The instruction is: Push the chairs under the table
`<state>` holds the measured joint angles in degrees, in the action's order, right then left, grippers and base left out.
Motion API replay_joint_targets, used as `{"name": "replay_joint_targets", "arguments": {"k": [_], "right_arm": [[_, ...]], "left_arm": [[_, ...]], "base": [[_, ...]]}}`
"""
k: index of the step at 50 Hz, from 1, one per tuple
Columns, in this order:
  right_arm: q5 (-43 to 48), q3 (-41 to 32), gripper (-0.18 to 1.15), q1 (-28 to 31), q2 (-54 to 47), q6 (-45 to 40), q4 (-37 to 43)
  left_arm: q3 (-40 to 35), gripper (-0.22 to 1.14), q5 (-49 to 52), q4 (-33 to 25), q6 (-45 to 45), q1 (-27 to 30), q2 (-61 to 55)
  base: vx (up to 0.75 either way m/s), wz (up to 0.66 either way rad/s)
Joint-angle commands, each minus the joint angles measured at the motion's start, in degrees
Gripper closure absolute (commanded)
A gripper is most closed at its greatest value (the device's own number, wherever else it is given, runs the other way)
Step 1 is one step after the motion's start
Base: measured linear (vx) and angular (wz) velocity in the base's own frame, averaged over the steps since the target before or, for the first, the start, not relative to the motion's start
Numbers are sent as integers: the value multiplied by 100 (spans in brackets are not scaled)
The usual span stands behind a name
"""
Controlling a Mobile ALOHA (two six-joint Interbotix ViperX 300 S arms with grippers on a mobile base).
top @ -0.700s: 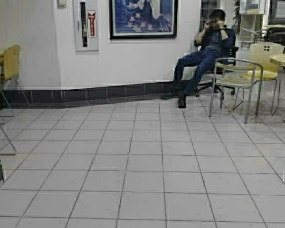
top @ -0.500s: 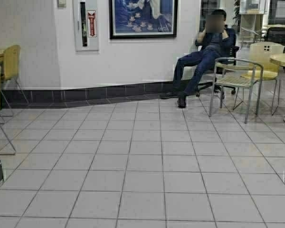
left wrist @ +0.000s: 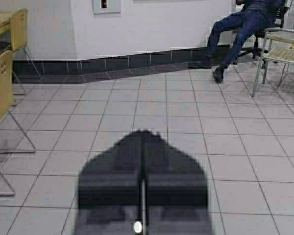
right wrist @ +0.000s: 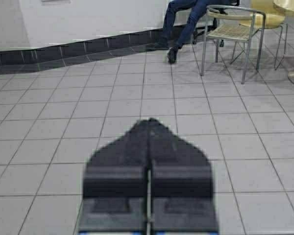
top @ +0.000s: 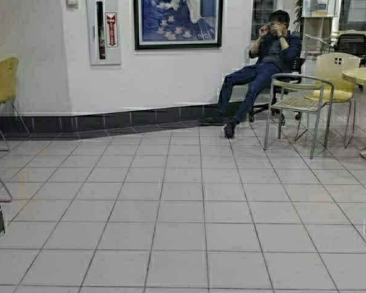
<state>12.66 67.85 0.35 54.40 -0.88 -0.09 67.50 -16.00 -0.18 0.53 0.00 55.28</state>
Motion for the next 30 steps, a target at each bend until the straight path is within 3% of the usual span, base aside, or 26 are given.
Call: {"name": "replay_joint_targets", "arguments": {"k": [1,30], "right_arm": [[18,-158,92,9,-44,9,-9],[-123,-193,92,9,-9,0,-9]], "left_arm": [[-88,88,-26,9,35,-9,-44],[-53,88,114,9,176,-9,70]], "base": [[17,-5],[25,-5]]}}
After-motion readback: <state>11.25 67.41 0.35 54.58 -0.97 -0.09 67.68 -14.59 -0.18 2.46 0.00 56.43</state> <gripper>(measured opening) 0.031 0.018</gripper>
